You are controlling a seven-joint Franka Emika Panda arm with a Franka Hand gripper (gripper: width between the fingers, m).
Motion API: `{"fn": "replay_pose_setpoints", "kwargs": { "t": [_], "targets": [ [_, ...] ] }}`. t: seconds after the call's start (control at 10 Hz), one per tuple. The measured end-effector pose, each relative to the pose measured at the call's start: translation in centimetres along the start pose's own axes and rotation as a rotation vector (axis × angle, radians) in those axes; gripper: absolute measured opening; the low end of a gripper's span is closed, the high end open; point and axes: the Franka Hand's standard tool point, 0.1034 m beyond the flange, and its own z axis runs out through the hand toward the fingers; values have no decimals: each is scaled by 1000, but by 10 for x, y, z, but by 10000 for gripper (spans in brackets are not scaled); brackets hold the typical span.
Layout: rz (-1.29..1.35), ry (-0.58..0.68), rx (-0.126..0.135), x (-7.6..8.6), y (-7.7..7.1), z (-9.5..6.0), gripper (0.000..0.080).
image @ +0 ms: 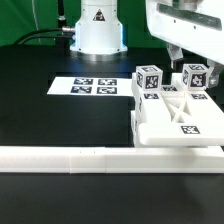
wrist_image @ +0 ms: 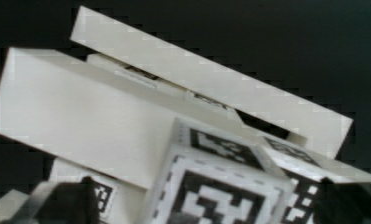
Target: Assemble chair
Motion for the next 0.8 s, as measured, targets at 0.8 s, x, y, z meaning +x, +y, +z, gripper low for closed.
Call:
{"fn": "replay_pose_setpoints", "kwargs": {
  "t": [0.8],
  "targets": [
    [-646,21,-42,1,0,-1,649]
  ]
}}
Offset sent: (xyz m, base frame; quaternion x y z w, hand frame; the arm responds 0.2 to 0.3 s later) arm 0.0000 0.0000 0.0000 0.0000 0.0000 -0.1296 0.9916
